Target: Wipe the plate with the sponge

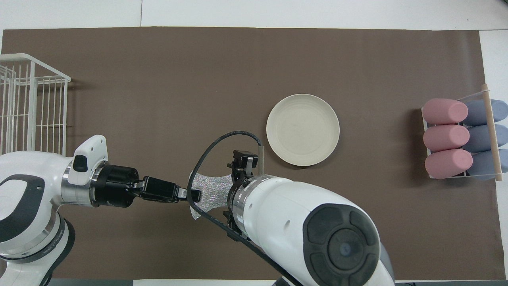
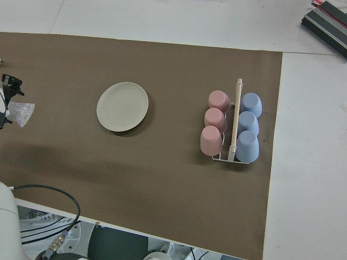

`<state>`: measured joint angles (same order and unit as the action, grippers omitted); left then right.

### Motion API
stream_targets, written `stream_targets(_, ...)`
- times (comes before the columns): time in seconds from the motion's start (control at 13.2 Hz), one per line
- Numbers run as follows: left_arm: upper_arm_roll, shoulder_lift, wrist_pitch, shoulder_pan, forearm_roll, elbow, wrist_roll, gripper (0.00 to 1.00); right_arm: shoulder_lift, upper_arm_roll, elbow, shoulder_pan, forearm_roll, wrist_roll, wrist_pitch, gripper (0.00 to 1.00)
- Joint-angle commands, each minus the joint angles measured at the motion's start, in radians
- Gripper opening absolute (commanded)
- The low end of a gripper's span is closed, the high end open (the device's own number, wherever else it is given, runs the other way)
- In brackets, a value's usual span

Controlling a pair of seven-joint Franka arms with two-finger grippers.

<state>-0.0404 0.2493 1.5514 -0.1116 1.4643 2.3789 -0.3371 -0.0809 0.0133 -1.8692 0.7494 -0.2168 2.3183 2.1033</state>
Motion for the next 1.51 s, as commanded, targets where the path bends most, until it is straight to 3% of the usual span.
stream_targets(0.0,0.013,0.012,0.01,-0.017,0.021,0.014,-0.013,0.0,-0.02,-0.001,-0.038,0.001,-0.022,0.021,0.043,0.79)
stream_targets(0.45,0.013,0.005,0.006,-0.017,0.018,0.01,-0.011,0.0,-0.023,-0.012,-0.051,0.001,-0.039,0.021,0.06,0.05)
stream_targets(0.53,0.013,0.005,0.006,-0.017,0.016,0.01,-0.011,0.0,-0.023,-0.012,-0.051,-0.001,-0.039,0.021,0.064,0.0)
stream_targets(0.98,0.014,0.005,-0.004,-0.011,0.007,0.005,-0.01,0.0,-0.023,-0.012,-0.053,-0.002,-0.039,0.007,0.066,0.0)
stream_targets(1.13,0.01,0.016,0.002,-0.017,-0.045,-0.021,0.036,1.0,-0.022,-0.01,-0.051,-0.005,-0.039,-0.017,0.066,0.0)
stream_targets(1.44,0.01,0.018,0.001,-0.017,-0.053,-0.024,0.058,1.0,-0.028,-0.009,-0.064,-0.005,-0.023,-0.112,0.032,0.0)
